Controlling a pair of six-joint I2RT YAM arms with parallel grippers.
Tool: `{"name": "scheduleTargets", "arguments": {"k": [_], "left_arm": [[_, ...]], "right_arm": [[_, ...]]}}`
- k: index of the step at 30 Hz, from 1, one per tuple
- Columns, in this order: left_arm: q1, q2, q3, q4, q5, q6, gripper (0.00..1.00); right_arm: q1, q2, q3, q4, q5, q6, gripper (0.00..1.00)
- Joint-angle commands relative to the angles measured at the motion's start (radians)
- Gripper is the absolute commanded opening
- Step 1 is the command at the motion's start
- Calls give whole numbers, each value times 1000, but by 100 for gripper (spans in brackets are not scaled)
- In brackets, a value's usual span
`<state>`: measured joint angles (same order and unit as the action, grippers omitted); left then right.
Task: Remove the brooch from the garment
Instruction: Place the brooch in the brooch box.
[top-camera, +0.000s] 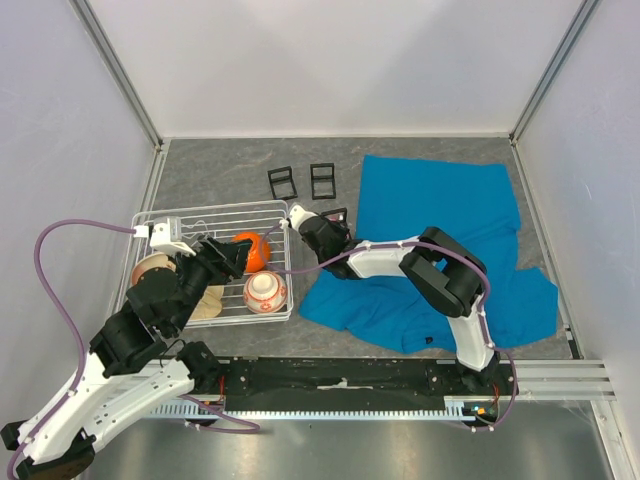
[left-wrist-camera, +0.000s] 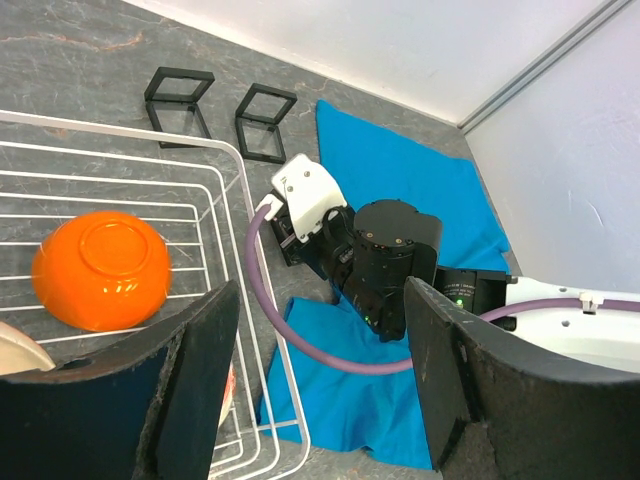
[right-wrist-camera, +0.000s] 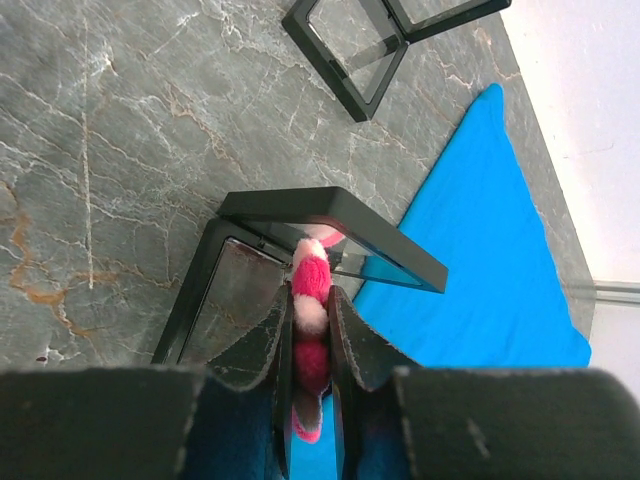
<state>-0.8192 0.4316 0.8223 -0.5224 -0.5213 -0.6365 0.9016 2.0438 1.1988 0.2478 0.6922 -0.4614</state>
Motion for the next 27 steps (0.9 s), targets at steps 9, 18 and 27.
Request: {"name": "scheduleTargets", "arguments": {"k": [9,18,27], "left_arm": [[3,-5,20,39,-9,35,74],[3,-1,20,39,0,37,74],[3,1,23,41,4,40,73]], "right_arm": [[-12,32,31,61,17,-14,17],[-13,55,41,68,47,-29,23],[-12,29,48,16,4,30,36]]}}
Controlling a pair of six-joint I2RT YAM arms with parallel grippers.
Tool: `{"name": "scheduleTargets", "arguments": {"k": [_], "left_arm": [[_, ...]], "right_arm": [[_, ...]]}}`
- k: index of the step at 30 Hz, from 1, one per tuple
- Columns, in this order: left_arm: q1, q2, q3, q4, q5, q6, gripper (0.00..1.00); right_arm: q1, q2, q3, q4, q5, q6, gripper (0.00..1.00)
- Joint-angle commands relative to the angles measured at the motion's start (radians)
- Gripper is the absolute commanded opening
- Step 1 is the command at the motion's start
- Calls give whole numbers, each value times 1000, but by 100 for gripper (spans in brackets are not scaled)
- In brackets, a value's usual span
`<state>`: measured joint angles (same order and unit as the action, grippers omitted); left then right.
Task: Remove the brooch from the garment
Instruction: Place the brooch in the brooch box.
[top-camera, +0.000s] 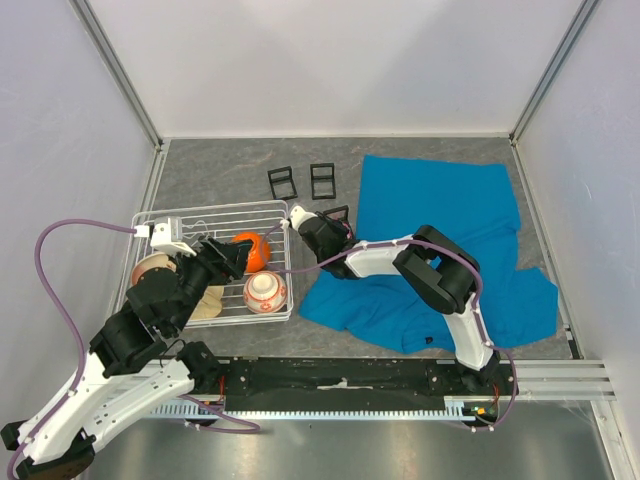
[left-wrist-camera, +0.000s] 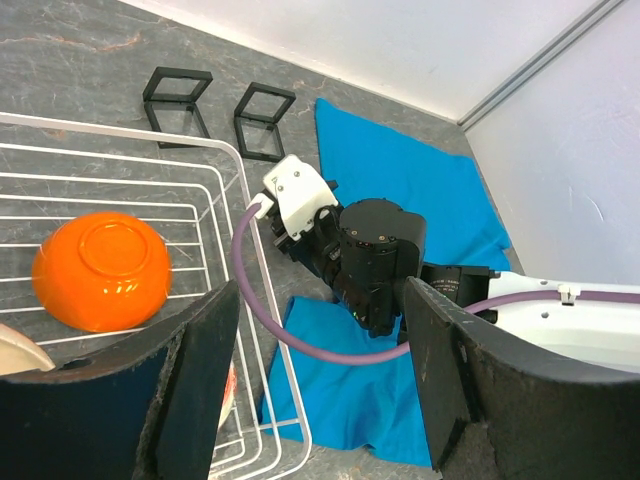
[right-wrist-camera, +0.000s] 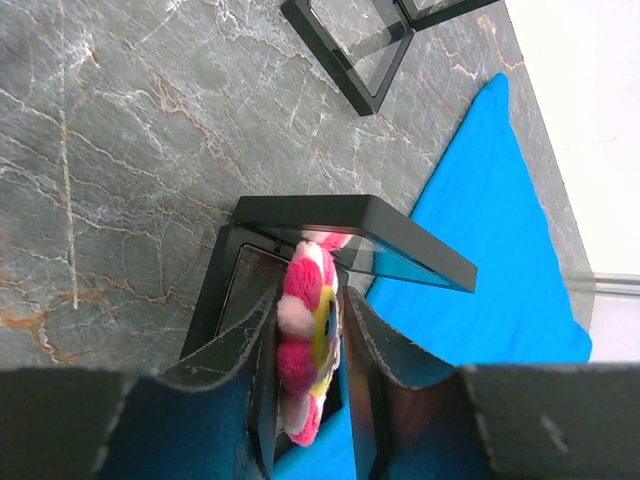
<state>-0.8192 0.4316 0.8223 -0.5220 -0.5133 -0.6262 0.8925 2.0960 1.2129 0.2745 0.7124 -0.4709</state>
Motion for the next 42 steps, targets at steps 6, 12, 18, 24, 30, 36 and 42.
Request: {"name": "scheduleTargets", "arguments": {"k": [6,12,18,24,30,36,42], "left_arm": [[3,7,24,45,9,28,74],[3,9,23,45,13,28,74],[3,19,20,53,45,37,75],[3,10,3,77,101,56,78],[3,27,-6,105,156,82,82],[3,125,15,131,254,94,85],[3,390,52,163,515,92,82]], "right_arm": [[-3,-43,45,-72,-51,103,42],[-6,-85,42,-89,-83,156,53],[-26,-122,51,-141,-128,228,62],[-41,-168,40,-178,-195,278,72],[-47,-252,-6,-218,-313,347,85],[-63,-356,-44,-348,-366,498,90],[-183,-553,-176,-642,-326,905,87]]}}
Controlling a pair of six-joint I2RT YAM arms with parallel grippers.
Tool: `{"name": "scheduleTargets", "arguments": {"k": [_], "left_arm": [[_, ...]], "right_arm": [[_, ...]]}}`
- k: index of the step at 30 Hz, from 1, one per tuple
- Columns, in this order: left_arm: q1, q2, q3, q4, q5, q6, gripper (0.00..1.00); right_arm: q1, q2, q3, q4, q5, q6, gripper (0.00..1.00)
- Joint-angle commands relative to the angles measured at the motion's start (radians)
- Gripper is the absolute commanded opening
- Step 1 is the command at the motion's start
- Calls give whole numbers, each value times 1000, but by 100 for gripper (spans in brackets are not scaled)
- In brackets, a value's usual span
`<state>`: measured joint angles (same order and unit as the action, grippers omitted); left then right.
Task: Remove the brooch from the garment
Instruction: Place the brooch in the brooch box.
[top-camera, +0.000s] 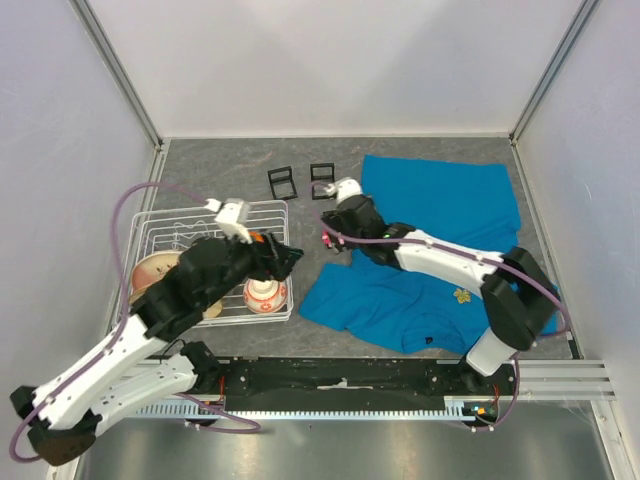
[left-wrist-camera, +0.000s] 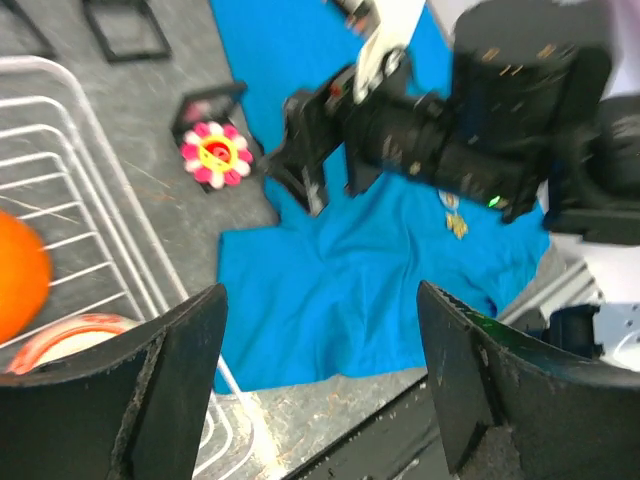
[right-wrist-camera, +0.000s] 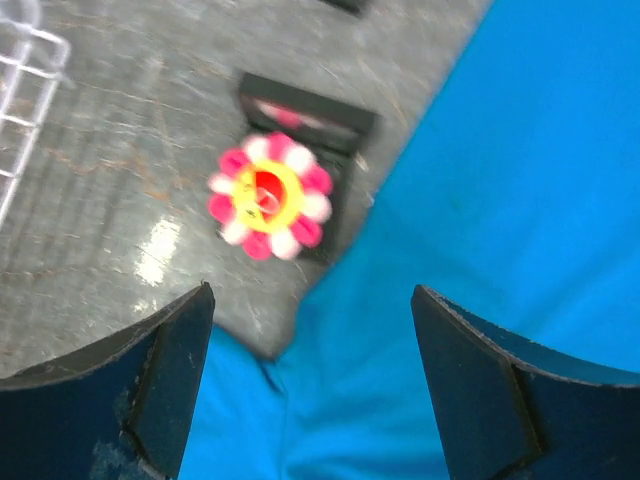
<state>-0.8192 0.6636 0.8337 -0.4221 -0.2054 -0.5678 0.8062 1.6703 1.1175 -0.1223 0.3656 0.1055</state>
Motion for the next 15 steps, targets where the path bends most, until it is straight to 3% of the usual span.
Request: {"name": "scheduleTargets", "arguments": {"k": [1,3,8,10,15], "left_arm": [[3,192,41,81,298,32,82],[3,317,45,156,381,25,79],[-15,650,86,370,704,-23,68],[-61,770,120,382,709,-11,65],[-185,902,162,373,612,43,65]], "right_arm": [[-123,-153,-106,-287,24,379,86],[-201,-240,-203,-377,-10,504,85],[-323,-420,-335,-457,-71,623,84],[-387,-441,-343,-482,-67,640,84],[-587,-452,-349,-499,-116,643,79]]}}
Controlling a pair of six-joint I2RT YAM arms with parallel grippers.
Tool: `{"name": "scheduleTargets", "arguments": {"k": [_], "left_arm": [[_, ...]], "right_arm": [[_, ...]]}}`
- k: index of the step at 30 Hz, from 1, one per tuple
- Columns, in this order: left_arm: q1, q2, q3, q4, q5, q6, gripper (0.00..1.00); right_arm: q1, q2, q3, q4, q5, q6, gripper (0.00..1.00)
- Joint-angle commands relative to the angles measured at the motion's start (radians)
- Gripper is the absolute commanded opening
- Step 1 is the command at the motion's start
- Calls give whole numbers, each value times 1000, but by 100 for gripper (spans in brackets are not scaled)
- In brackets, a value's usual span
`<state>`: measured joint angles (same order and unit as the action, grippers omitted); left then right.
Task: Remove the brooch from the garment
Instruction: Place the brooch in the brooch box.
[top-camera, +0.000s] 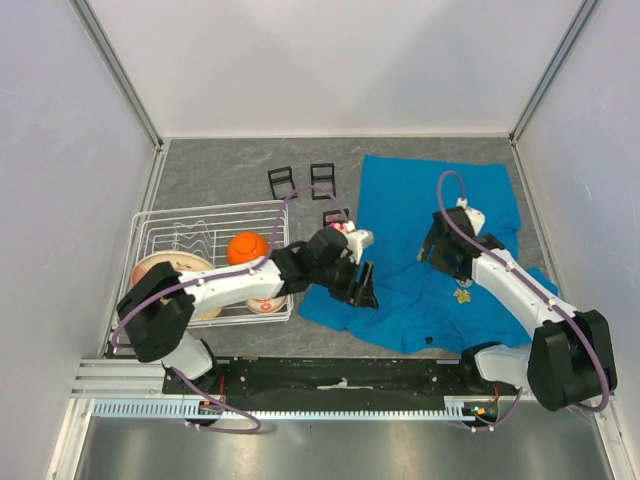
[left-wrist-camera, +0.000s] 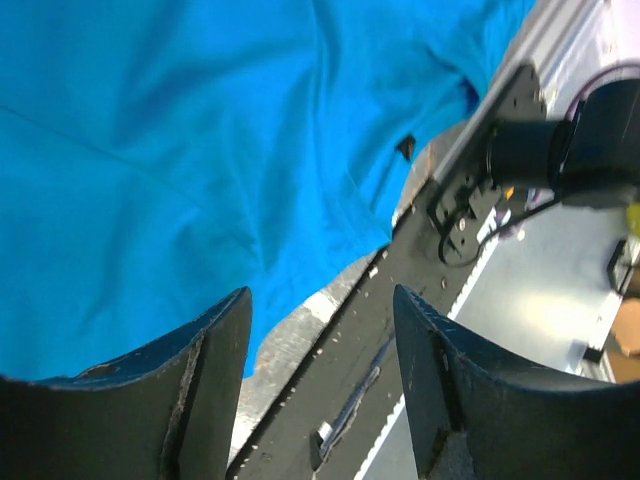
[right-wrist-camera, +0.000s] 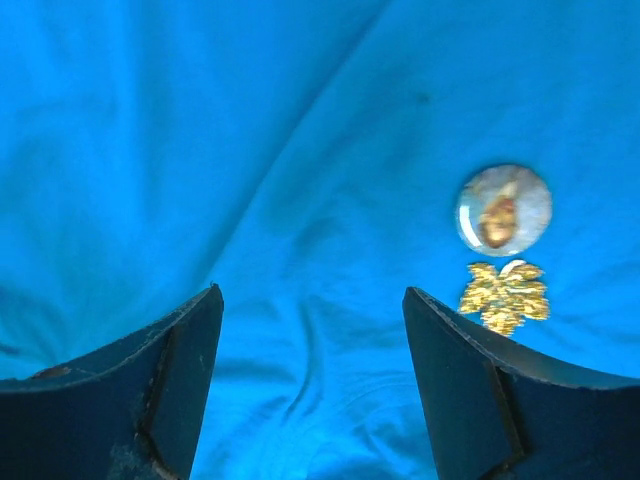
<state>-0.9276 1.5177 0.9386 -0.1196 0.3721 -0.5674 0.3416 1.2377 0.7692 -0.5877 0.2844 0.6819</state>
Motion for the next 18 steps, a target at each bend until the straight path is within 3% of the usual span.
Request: {"name": "scheduleTargets", "arguments": {"k": [1,10,18], "left_arm": [[-88,73,57,74,31,46,65],[-198,206,-47,113,-134,11,65],[-306,263,-55,161,-136,-29,68]], "right_arm": [[-154,-20,-5,-34,-47,62,78],[-588,-64,-80,-12,-40,15,67],[-898,-84,-182,41,-7,53,58]]}}
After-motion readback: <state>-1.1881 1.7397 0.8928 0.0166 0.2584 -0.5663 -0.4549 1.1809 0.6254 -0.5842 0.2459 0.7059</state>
